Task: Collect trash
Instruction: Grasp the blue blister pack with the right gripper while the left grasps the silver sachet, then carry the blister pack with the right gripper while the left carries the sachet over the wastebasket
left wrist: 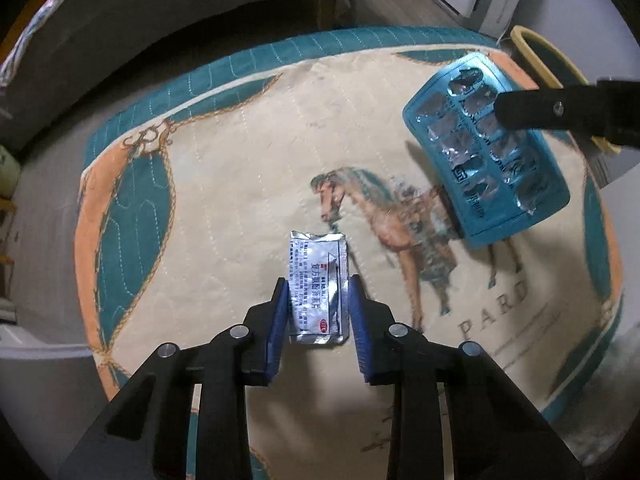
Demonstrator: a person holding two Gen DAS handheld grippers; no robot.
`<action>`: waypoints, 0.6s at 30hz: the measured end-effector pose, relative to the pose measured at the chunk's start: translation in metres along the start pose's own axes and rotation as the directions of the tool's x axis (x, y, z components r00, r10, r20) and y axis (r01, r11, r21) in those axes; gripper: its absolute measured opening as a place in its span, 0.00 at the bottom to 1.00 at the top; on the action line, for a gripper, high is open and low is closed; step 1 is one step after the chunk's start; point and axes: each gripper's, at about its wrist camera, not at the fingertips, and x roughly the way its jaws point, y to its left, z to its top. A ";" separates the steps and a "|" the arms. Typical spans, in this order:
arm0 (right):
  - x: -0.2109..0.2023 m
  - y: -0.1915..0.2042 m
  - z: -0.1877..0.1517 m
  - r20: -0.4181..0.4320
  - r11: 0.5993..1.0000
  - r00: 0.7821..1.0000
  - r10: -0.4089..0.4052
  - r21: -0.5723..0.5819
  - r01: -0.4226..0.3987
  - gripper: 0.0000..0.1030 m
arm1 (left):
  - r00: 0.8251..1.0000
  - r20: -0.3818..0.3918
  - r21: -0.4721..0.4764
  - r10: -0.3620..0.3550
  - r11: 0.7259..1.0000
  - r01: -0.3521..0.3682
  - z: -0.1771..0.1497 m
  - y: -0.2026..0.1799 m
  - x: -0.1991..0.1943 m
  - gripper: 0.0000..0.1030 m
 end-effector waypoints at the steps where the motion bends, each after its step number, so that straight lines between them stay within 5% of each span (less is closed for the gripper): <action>1: -0.003 -0.001 0.001 0.007 1.000 1.000 0.003 -0.001 -0.003 0.09 | 1.000 0.007 0.001 -0.005 1.000 0.005 0.001 -0.001 -0.002 0.30; 18: -0.075 -0.080 0.022 0.183 0.997 0.982 -0.055 0.059 0.045 0.09 | 0.966 0.258 0.023 0.013 1.000 -0.020 0.059 -0.056 -0.067 0.30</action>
